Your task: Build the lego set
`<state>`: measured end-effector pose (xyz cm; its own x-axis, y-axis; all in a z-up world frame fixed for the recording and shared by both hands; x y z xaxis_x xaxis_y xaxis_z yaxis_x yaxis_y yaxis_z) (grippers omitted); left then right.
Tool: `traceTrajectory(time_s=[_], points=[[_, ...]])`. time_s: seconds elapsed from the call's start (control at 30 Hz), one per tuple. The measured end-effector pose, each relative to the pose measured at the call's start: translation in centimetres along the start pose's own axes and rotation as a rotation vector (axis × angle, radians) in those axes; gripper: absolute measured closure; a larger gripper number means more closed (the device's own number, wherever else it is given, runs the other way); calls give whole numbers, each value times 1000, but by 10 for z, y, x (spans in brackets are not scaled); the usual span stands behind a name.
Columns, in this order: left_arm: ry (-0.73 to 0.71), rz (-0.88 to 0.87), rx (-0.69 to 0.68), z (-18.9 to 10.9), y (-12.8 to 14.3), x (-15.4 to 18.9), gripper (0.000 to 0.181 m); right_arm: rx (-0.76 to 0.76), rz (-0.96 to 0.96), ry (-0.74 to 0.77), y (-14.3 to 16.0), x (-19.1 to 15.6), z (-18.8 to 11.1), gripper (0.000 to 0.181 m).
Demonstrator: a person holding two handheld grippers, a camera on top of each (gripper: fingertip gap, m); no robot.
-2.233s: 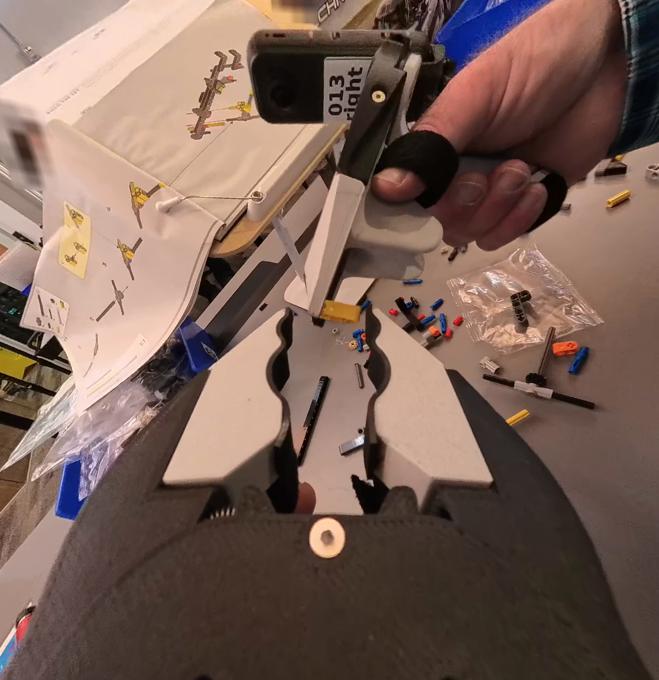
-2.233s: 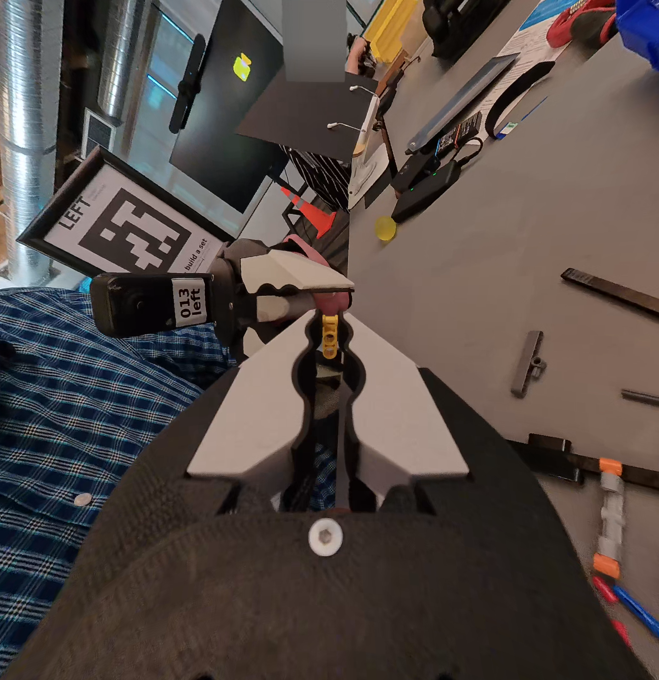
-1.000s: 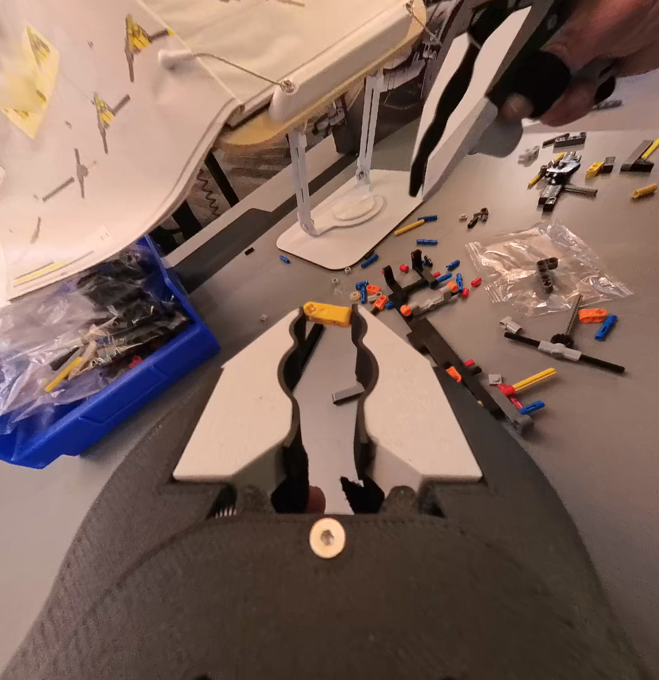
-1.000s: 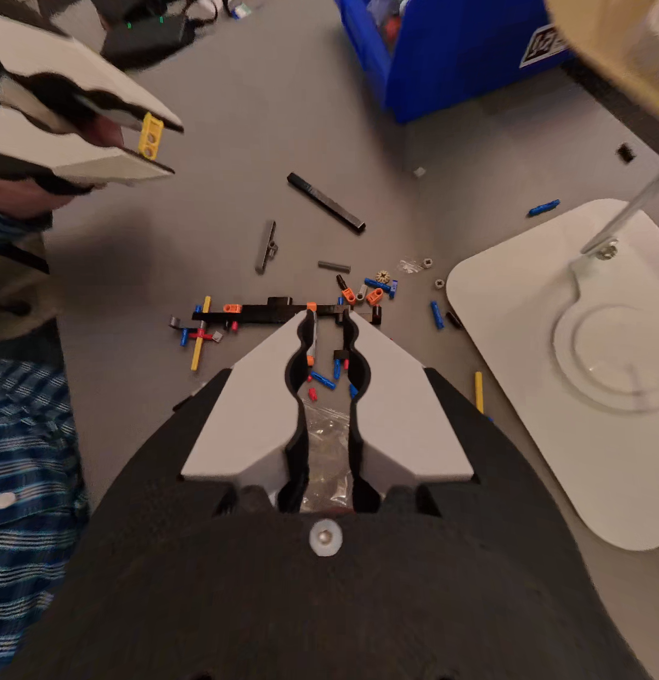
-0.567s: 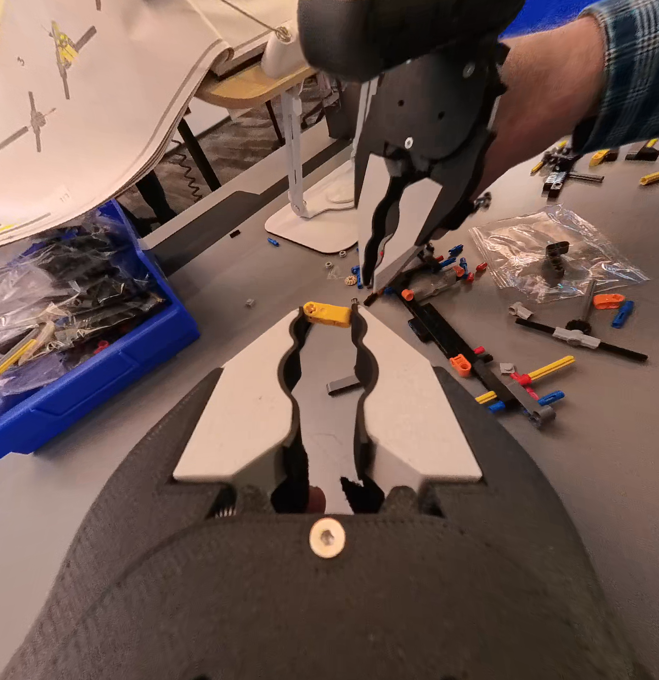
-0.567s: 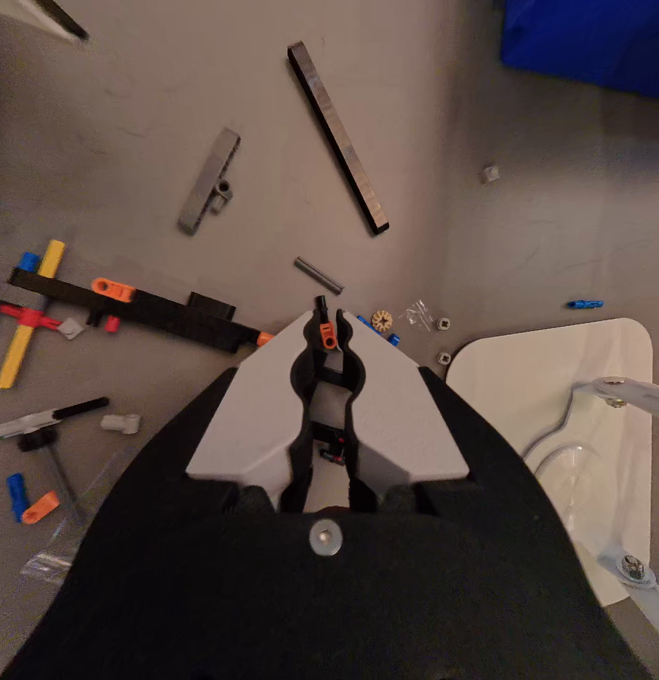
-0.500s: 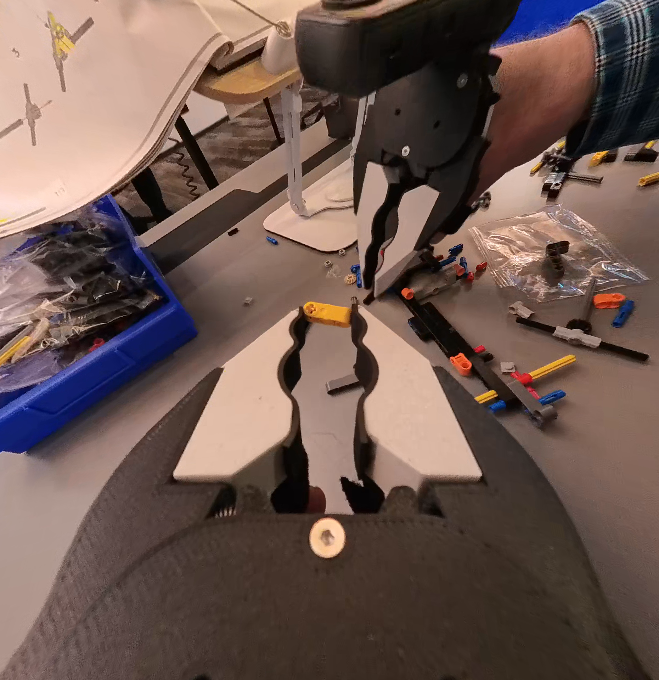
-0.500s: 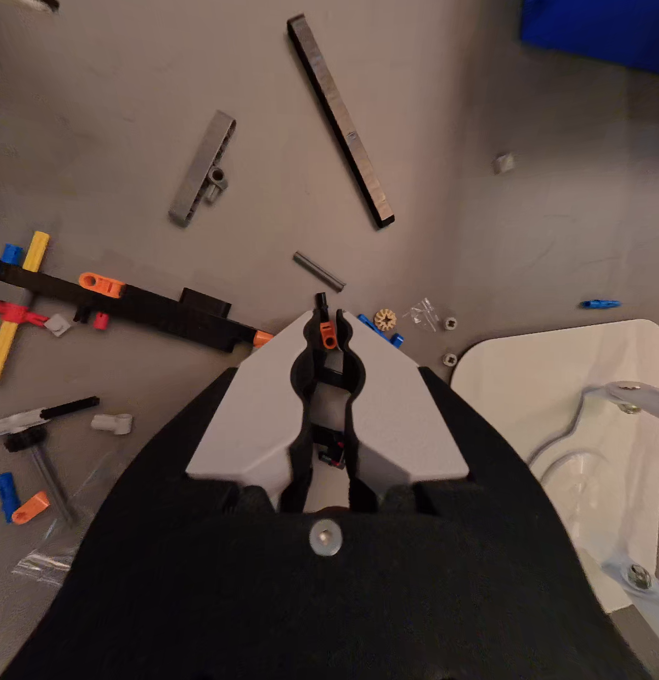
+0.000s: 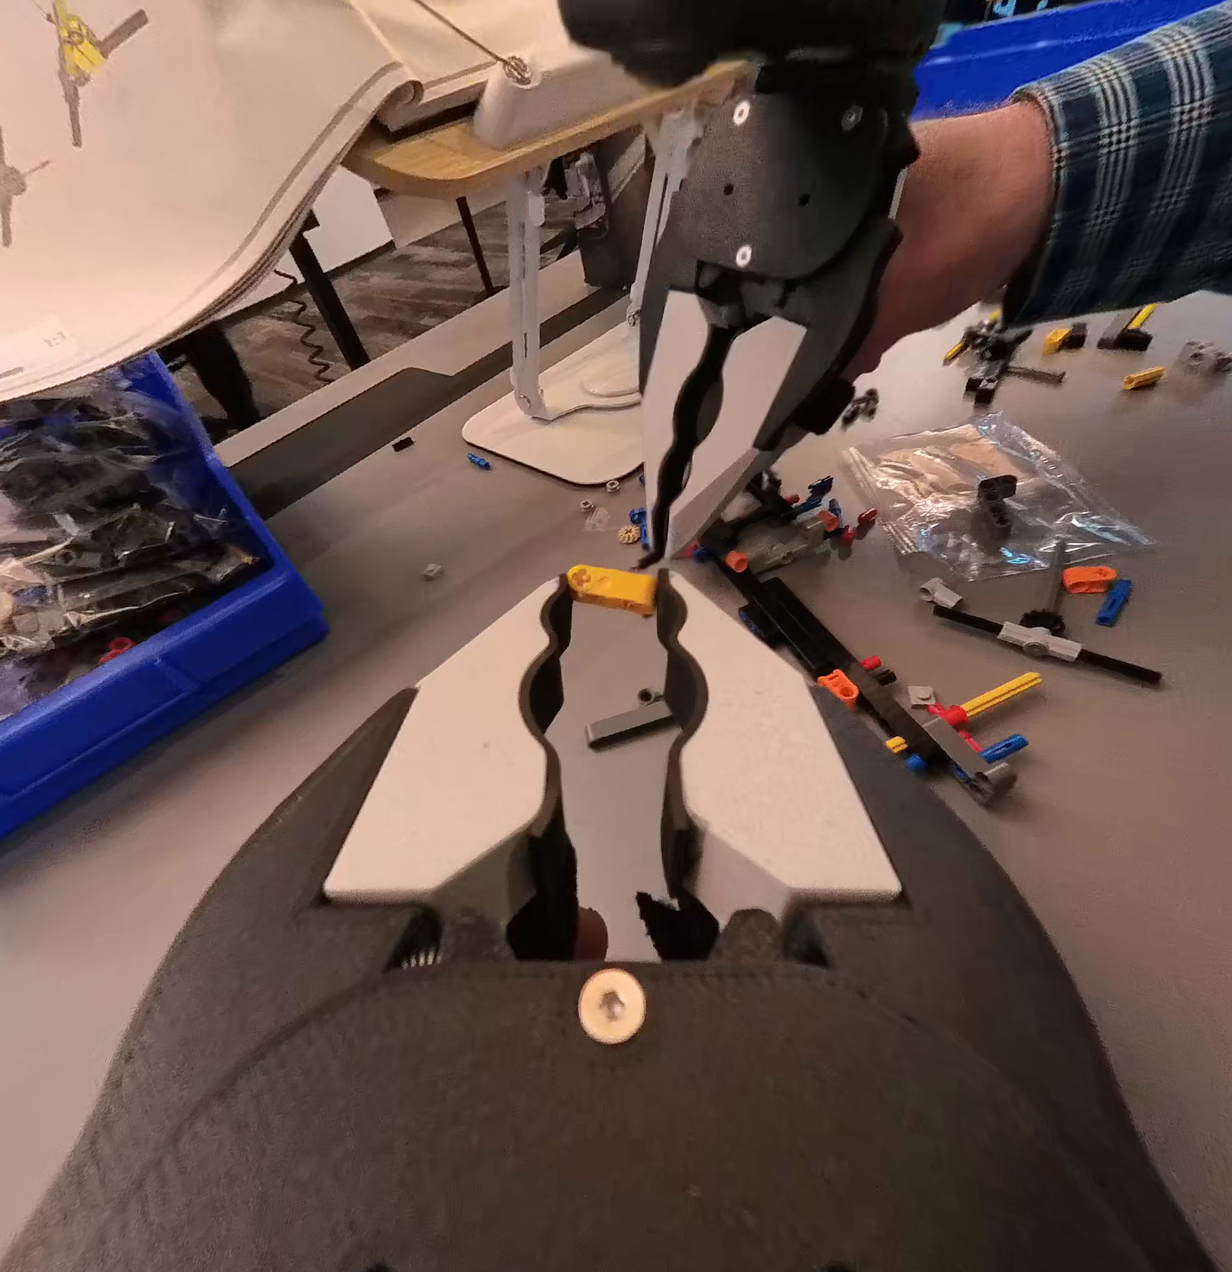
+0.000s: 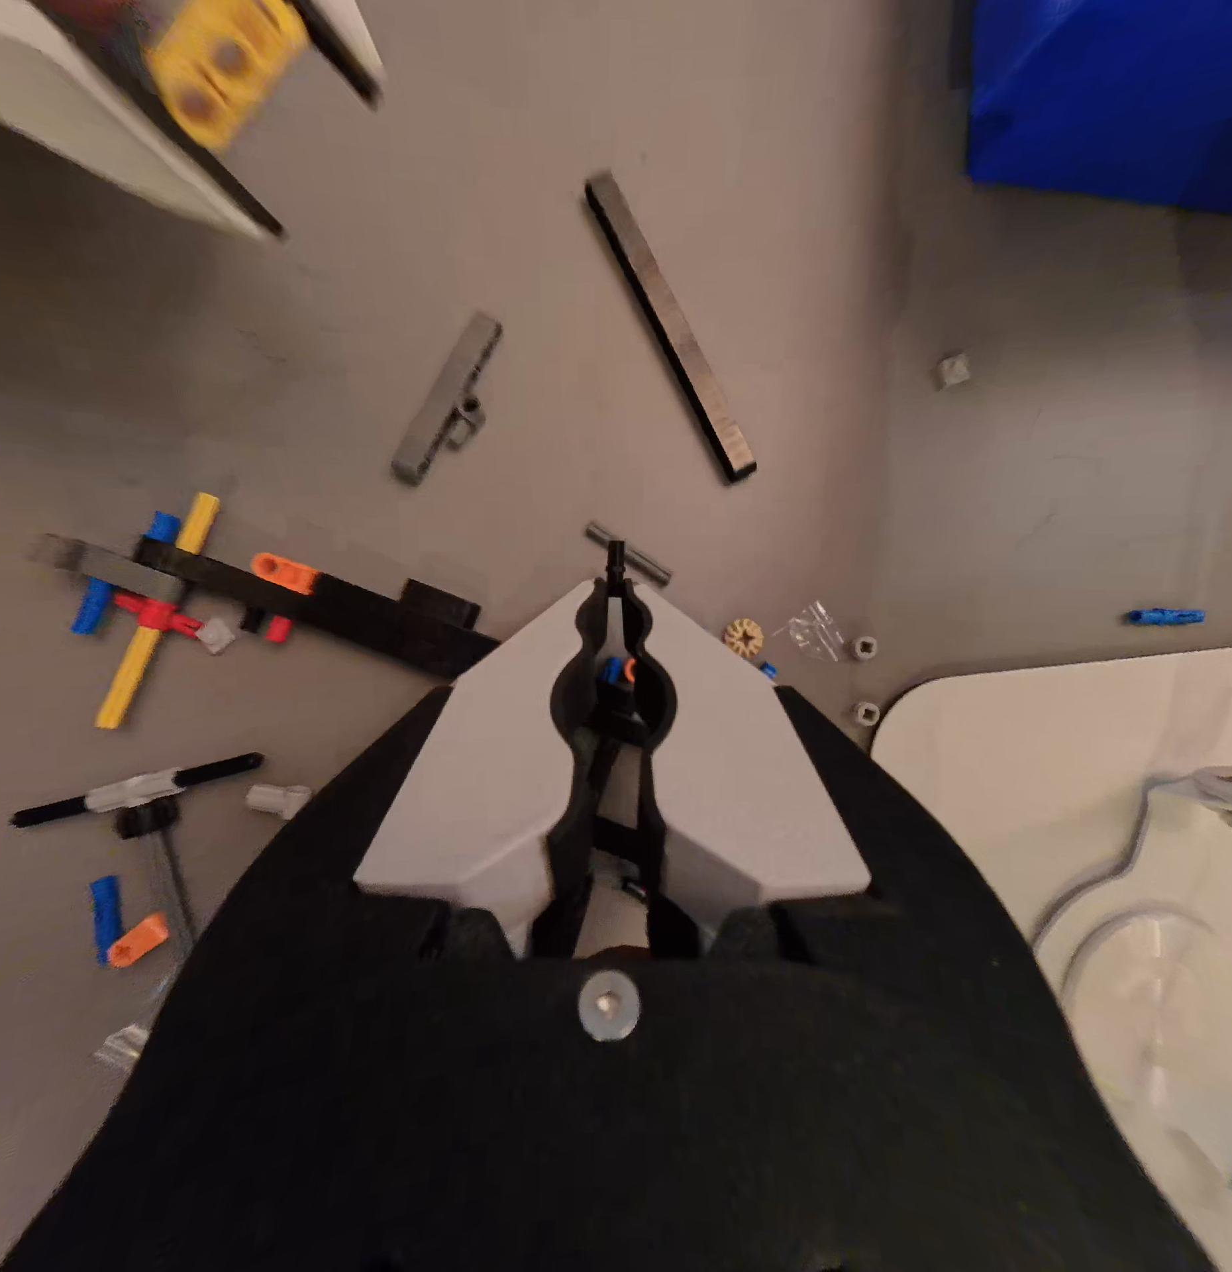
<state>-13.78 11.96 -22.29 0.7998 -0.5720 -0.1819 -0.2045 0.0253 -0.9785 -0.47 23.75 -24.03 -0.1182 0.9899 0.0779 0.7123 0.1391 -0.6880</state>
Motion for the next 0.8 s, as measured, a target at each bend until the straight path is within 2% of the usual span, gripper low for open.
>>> traceTrajectory(time_s=[0.17, 0.3, 0.57, 0.8], points=[[57, -68, 56, 1, -3, 1, 159, 125, -81, -58, -36, -19, -25, 180], [90, -76, 70, 3, -2, 2, 159, 139, -170, -119, -62, -35, -35, 180], [123, 3, 21, 8, 2, 10, 159, 73, -257, -216, -69, -43, -24, 180], [139, 36, -8, 9, 6, 14, 159, 18, -292, -240, -67, -44, -20, 180]])
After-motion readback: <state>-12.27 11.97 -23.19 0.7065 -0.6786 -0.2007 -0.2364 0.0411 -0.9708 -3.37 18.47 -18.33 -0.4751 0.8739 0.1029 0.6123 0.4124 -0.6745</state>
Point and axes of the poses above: each gripper's, where its closed fingertips meet, z out along the fingers, y out of its underside, x = y × z across the jaws, the point moved 8 cm from there along -z, back along the fingers, and after that the axes turned 10 degrees about x, right-handed, at the moved point
